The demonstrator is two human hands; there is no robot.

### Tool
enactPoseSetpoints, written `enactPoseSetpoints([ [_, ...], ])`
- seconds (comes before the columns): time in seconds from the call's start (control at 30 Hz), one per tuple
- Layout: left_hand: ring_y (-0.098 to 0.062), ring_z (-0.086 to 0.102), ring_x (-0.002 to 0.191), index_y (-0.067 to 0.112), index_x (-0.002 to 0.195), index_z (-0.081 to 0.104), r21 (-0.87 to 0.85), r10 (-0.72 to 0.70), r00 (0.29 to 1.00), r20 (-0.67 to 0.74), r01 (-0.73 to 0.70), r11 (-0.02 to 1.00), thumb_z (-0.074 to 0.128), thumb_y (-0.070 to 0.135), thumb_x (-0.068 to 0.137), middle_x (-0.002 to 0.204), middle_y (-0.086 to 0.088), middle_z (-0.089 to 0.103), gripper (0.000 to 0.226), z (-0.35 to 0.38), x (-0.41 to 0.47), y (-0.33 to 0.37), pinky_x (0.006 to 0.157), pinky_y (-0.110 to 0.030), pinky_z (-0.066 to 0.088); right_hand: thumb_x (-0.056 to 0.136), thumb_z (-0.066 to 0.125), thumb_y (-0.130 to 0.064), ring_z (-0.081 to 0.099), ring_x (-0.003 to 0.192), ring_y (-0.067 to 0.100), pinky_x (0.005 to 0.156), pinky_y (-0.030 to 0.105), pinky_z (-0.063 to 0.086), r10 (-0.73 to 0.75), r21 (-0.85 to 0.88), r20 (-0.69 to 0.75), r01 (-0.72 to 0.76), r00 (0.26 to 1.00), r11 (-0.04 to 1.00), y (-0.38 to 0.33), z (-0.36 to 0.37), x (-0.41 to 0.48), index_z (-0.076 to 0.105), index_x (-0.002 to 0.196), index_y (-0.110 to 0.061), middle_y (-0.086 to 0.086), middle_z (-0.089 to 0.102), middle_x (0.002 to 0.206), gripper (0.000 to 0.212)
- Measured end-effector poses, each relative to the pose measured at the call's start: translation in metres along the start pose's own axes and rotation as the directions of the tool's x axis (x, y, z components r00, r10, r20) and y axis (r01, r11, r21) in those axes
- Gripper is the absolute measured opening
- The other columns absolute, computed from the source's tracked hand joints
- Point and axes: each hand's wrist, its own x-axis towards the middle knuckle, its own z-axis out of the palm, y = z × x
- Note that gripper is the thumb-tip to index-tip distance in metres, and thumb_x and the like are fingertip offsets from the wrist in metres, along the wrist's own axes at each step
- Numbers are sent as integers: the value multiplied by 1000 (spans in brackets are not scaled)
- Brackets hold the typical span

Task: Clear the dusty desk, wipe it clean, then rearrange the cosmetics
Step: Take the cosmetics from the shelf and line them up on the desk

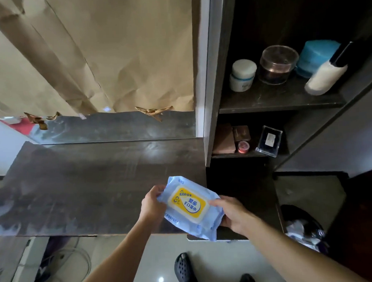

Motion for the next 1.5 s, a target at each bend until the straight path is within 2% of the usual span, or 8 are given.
enactPoseSetpoints([
  [0.33, -7, 64, 81, 31, 129, 51, 57, 27, 980, 199, -39, 998, 53, 3, 79, 97, 7, 64, 58, -4, 49, -4, 72, -23, 48, 85, 61, -2, 66, 83, 30, 75, 42, 54, 44, 457, -200, 54, 979, 888, 39, 54, 22, 63, 102, -8, 16, 68, 94, 18],
  [0.47, -22, 57, 112, 29, 147, 28, 153, 55, 963, 264, -98, 983, 44, 0, 82, 127, -2, 58, 73, -5, 57, -2, 83, -24, 42, 73, 76, -20, 57, 61, 20, 60, 34, 52, -109, -44, -360, 100, 927, 994, 50, 66, 29, 70, 78, -13, 8, 65, 69, 10],
  [0.63, -27, 55, 113, 28, 149, 23, 258, 97, 947, 306, -181, 949, 48, 3, 85, 131, -8, 55, 74, -10, 60, 2, 81, -24, 38, 74, 70, -47, 54, 54, 10, 50, 26, 38, -307, -532, -335, 91, 891, 842, 58, 65, 32, 60, 69, -17, -3, 60, 60, 32],
  [0.83, -26, 45, 124, 20, 147, 28, 453, 121, 954, 274, -239, 859, 58, 10, 83, 139, -8, 43, 71, -13, 61, 9, 95, -34, 41, 70, 72, -49, 62, 67, 8, 60, 25, 46, -267, -576, -268, 68, 926, 815, 42, 49, 23, 62, 73, -24, -8, 66, 72, 27],
  [1.0, -25, 48, 116, 16, 130, 51, 358, 341, 926, 165, -378, 854, 59, 8, 82, 126, -4, 51, 50, 5, 42, 53, 86, -32, 43, 82, 67, -7, 61, 54, 6, 56, 21, 50, -478, -414, -503, 285, 719, 864, -14, -16, 3, 69, 85, -12, 2, 66, 67, 6],
  [1.2, -25, 60, 102, 11, 116, 63, 226, 485, 850, 203, -523, 822, 58, 8, 82, 111, -8, 63, 34, 58, 16, 109, 83, -29, 46, 87, 66, -31, 63, 67, 22, 58, 33, 51, -354, -159, -753, 369, 555, 916, -78, -103, -14, 66, 93, -9, 7, 65, 75, 23],
  [1.33, -26, 59, 103, 14, 114, 64, 272, 518, 831, 201, -555, 786, 59, 10, 79, 110, -7, 63, 36, 93, 9, 138, 83, -32, 48, 75, 71, -53, 57, 60, 17, 50, 26, 42, -48, 175, -626, 201, 779, 964, -106, -121, -6, 59, 82, -13, 6, 62, 73, 43],
  [1.5, -31, 53, 106, 13, 117, 61, 426, 600, 771, 214, -627, 653, 57, 10, 77, 114, -11, 56, 40, 128, 18, 170, 85, -38, 47, 78, 72, -47, 54, 59, 14, 50, 23, 35, -2, 264, -513, 160, 858, 951, -118, -136, 12, 60, 90, -9, 7, 62, 74, 41],
])
